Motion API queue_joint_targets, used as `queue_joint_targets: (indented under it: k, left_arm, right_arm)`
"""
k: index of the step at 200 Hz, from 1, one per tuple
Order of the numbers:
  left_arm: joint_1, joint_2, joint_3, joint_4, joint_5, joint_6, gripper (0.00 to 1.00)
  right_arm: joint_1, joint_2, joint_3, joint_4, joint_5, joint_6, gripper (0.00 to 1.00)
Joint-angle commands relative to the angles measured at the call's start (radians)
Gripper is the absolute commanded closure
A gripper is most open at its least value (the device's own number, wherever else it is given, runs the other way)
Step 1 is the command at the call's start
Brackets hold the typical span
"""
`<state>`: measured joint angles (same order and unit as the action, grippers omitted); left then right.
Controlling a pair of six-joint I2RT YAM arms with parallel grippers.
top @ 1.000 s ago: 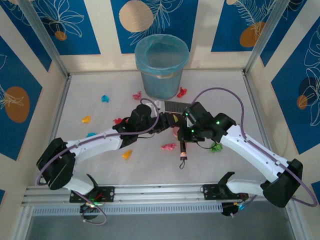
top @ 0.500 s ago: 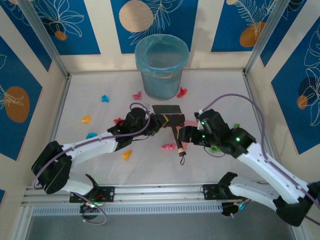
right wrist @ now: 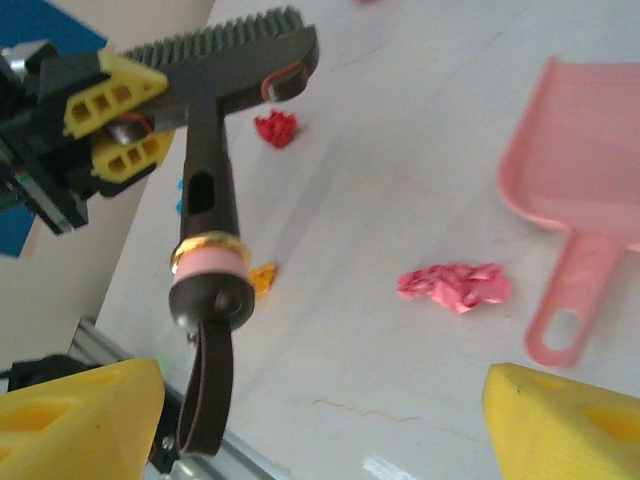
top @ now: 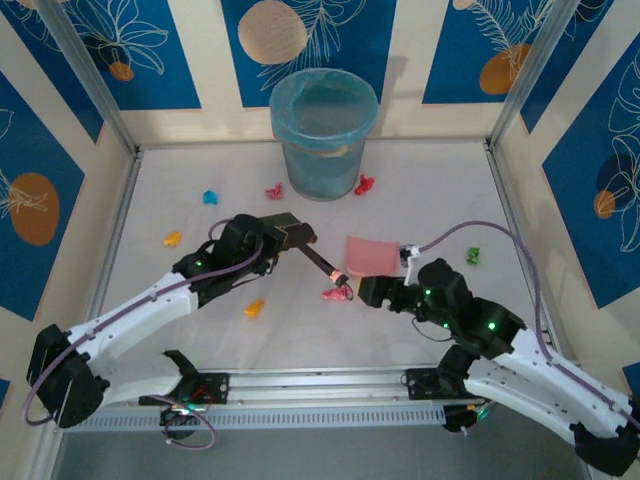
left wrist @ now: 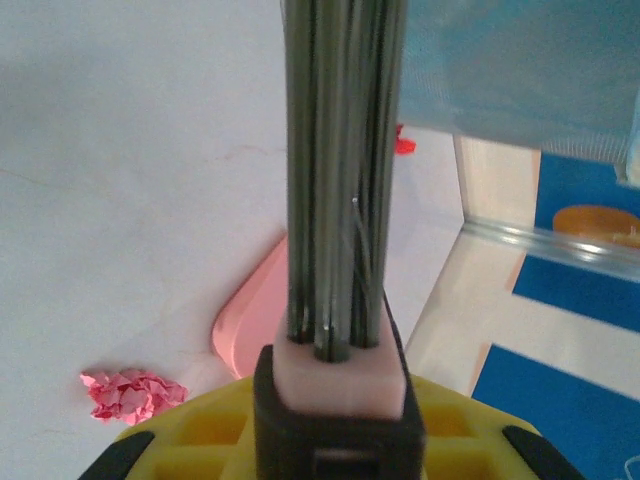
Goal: Sweep away the paper scraps from the table
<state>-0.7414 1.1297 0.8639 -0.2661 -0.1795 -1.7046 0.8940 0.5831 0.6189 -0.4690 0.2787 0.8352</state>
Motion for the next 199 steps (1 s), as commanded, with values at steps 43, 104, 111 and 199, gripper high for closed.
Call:
queue_joint_targets:
  k: [43,104,111,199]
  left_arm:
    - [0.005,-0.038,0.063,-0.153,-0.094,-0.127,1.0]
    - [0.006,-0.036,0.083,-0.155,-0.084,-0.133,1.0]
    - [0.005,-0.035,0.083,-0.156,-0.084,-0.134,1.0]
    - [0.006,-0.047,0.073,-0.151,-0.08,-0.148,1.0]
  right_arm:
    - [0.168,0.237,0.038,0.304,0.17,-0.129,0.15]
    - [0.109,0.37,0.062,0.394,0.067,-0.076,0.18]
    - [0.105,0.386,0.069,0.398,0.059,-0.073,0.19]
    - [0.079,0.451,0.099,0.441,0.04,-0.067,0.48]
